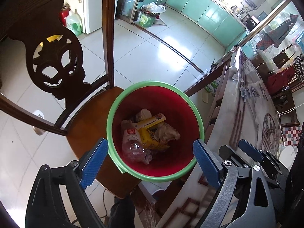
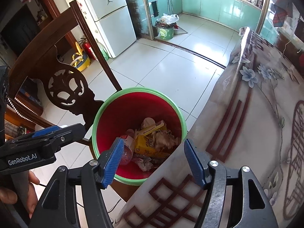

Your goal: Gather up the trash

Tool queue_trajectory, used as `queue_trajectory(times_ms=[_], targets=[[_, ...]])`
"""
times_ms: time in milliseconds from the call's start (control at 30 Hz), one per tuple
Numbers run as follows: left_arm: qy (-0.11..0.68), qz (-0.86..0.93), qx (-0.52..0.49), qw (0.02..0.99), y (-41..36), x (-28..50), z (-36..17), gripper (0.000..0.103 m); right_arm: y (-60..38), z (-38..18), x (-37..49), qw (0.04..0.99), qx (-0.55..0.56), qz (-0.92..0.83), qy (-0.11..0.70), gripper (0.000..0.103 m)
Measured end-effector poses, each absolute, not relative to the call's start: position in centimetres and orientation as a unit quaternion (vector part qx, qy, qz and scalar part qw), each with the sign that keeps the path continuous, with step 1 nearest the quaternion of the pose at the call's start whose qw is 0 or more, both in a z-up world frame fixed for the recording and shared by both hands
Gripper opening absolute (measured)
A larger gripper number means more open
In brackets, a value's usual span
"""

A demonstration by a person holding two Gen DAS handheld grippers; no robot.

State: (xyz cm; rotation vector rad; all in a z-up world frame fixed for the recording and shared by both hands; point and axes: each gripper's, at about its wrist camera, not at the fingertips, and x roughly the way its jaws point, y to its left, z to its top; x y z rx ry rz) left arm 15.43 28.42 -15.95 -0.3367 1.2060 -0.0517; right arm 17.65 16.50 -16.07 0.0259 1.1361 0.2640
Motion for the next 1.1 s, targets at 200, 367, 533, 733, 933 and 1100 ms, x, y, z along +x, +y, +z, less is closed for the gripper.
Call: queue_trajectory(times_ms=[200, 367, 533, 733, 933, 1100], targets=[[0.514, -0.047, -0.163, 0.841, 26.3, 13.1, -12.5, 0.091, 13.9, -11.3, 13.4, 0.868, 0.006, 0.093, 0.489, 0.065], [0.424, -0.057, -0.172, 0.887, 23.3, 9.3, -8.3, 0.102, 10.8, -5.5, 8.6, 0.908, -0.006, 0.079, 0.411, 0.07], [0.297, -0.059, -0.132, 0.944, 18.1, 3.9, -3.3, 0.103, 6.3, -1.7, 3.2, 0.931, -0.018, 0.064, 0.359, 0.076], [0.21, -0.078, -0.1, 0.97, 11.9, -0.6, 0.8, 0.103, -0.1, 0.3, -2.0, 0.946, -0.003, 0.027, 0.324, 0.079], [0.195, -0.072, -0.069, 0.976, 7.8, -2.1, 3.0, 0.103, -5.3, 2.3, -6.4, 0.961, 0.0, -0.002, 0.278, 0.079], [0.166, -0.039, -0.076, 0.982, 7.2, -4.3, 3.7, 0.103, -8.0, 3.4, -8.7, 0.965, 0.011, -0.011, 0.261, 0.079]])
